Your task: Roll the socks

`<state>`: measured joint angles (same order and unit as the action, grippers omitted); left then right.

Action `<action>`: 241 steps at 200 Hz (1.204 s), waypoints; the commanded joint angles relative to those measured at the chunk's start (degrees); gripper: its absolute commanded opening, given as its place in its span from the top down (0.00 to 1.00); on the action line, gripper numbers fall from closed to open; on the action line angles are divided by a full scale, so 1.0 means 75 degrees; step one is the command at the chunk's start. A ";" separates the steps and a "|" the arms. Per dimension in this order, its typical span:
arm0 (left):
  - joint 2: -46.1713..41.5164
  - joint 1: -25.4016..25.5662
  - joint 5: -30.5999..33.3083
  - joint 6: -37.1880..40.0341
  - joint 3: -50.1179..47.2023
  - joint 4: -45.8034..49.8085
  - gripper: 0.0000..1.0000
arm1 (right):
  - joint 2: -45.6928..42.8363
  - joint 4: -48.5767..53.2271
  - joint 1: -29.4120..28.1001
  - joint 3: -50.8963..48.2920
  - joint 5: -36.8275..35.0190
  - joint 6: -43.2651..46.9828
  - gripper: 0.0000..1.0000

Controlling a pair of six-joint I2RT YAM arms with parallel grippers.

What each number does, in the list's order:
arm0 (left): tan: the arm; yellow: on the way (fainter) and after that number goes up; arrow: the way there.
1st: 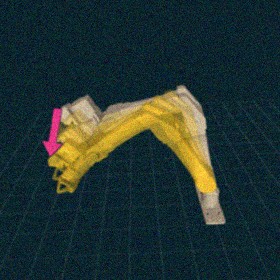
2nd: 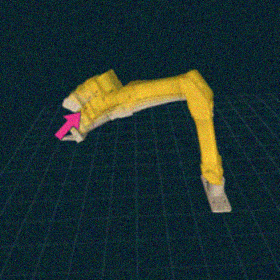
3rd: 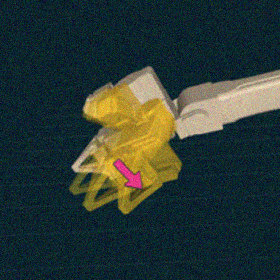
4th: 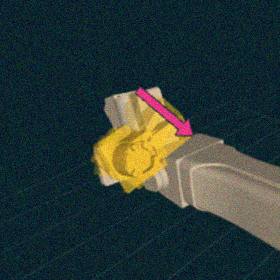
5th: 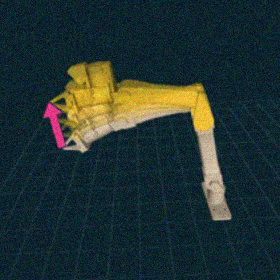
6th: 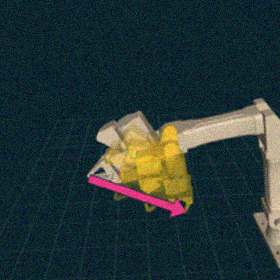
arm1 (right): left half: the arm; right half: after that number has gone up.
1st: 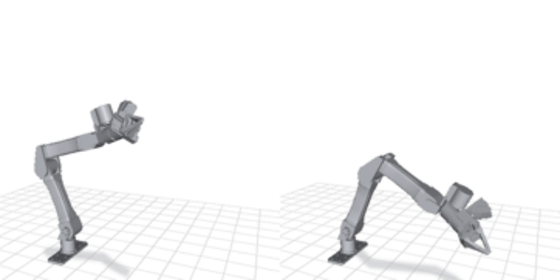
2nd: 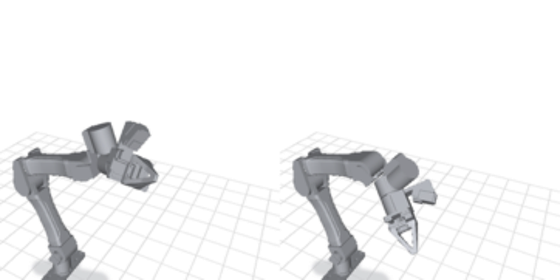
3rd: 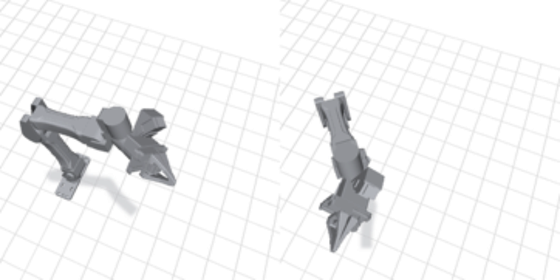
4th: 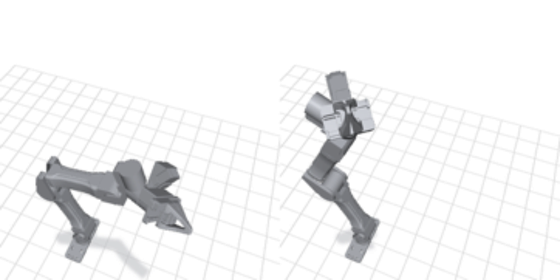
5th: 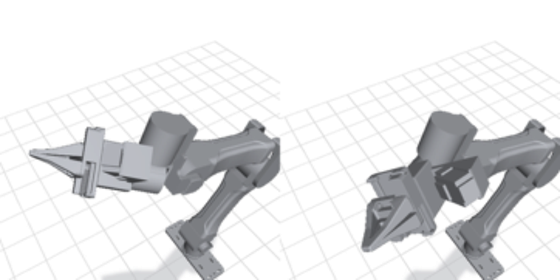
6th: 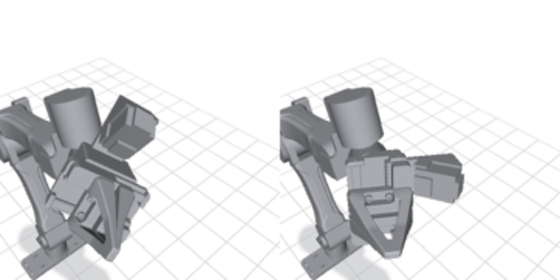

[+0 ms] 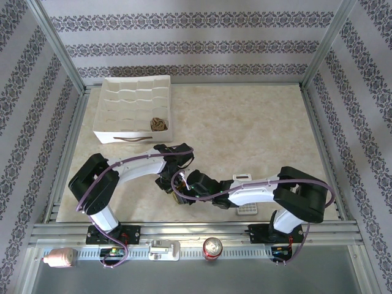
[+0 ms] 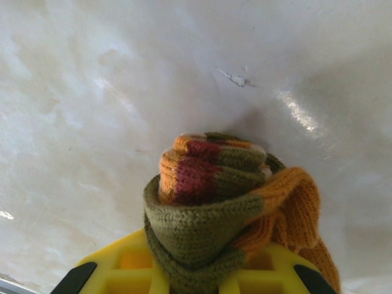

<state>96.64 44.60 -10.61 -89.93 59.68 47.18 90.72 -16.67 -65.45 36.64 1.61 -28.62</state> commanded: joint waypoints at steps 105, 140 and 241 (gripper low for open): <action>-0.2243 -0.0526 0.0177 -0.0150 -0.1774 -0.3297 0.15 | 0.0275 0.0103 0.1046 -0.1714 0.2566 -0.0470 1.00; -0.2889 -0.0550 -0.0014 -0.0068 -0.2341 -0.3439 0.21 | 0.0326 -0.0229 0.1526 -0.2011 0.2839 -0.0664 1.00; -0.3264 0.0004 -0.0467 0.0149 -0.3549 -0.5006 0.39 | 0.1161 -0.0287 0.2714 -0.1851 0.4441 -0.1051 1.00</action>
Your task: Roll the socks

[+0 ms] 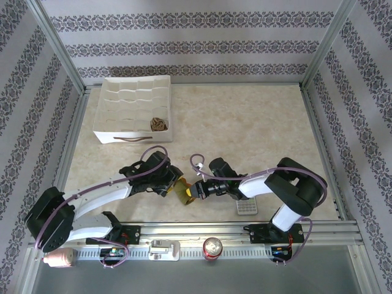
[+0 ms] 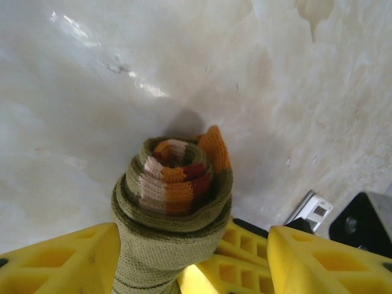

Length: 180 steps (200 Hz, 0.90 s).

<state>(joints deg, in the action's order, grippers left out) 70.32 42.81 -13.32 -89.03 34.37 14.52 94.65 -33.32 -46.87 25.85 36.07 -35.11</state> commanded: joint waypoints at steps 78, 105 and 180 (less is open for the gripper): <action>0.1439 0.0542 -0.0059 0.0012 -0.0178 -0.1504 0.43 | 0.1251 0.1393 0.0995 -0.0379 0.0727 -0.1082 1.00; 0.2059 0.0803 -0.0103 -0.0066 -0.0124 -0.1484 0.48 | 0.1470 0.1108 0.1176 -0.0298 0.0995 -0.1400 1.00; 0.2415 0.0711 -0.0290 -0.0862 -0.0349 -0.0711 1.00 | 0.0154 0.2523 0.1314 0.0295 0.0424 -0.1914 0.63</action>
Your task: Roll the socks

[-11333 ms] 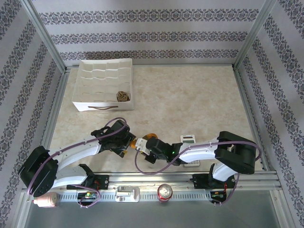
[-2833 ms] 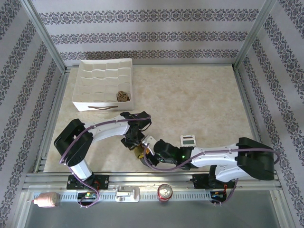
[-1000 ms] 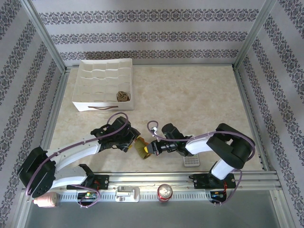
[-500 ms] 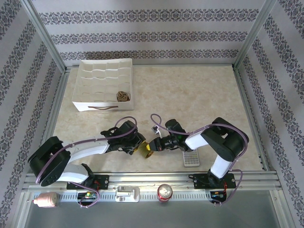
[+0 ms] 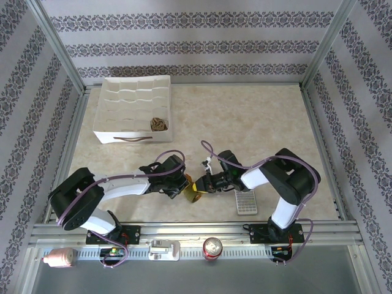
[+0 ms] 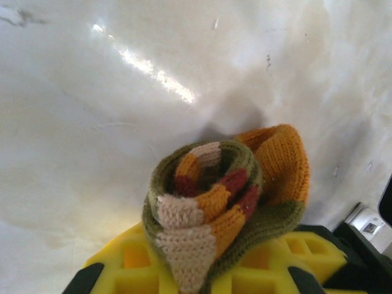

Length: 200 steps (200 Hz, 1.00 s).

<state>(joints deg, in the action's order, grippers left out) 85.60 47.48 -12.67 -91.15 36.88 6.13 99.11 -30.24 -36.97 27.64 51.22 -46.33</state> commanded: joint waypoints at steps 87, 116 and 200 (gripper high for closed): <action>0.0361 -0.0988 -0.1263 -0.0588 -0.0212 0.0536 1.00 | -0.3323 0.2075 -0.0855 -0.0764 -0.2183 -0.4766 0.18; 0.0307 -0.1316 -0.1508 -0.0457 0.0252 0.0843 1.00 | -0.3296 0.1692 -0.1117 -0.0810 -0.2521 -0.5455 0.14; 0.0000 -0.2089 -0.2314 -0.0362 0.1067 0.1511 1.00 | -0.1789 -0.0752 -0.1407 0.0137 -0.3005 -0.6619 0.12</action>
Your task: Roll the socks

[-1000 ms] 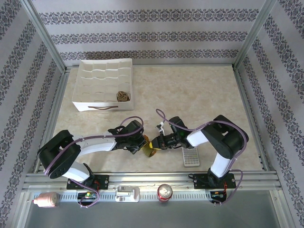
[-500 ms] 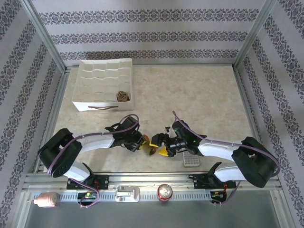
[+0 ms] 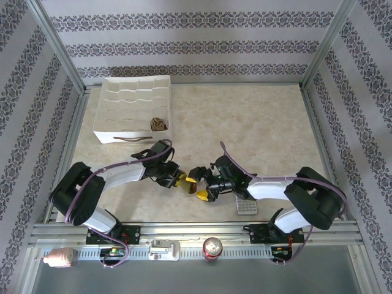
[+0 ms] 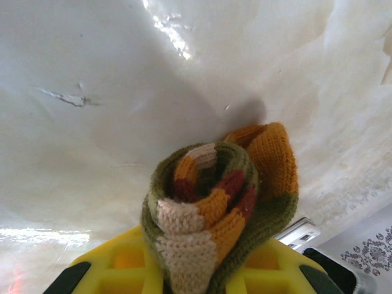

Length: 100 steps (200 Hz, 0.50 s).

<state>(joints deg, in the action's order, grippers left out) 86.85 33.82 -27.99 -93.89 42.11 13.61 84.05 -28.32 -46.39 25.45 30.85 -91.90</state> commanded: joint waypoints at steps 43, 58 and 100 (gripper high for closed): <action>-0.0224 -0.0642 -0.0380 0.0085 0.0820 0.0710 1.00 | 0.0377 -0.1332 -0.0213 0.0427 -0.0340 -0.0909 0.12; -0.0212 -0.0825 -0.0428 0.0249 0.1033 0.0904 1.00 | 0.0177 -0.1175 -0.0235 0.0395 -0.0452 -0.0888 0.12; -0.0110 -0.1123 -0.0423 0.0587 0.1597 0.1303 1.00 | -0.0469 -0.0918 -0.0292 0.0368 -0.0962 -0.1117 0.11</action>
<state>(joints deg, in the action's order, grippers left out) 86.67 26.44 -30.04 -91.74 51.29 19.66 83.15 -34.50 -47.81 28.12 26.98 -97.86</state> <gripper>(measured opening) 0.165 0.888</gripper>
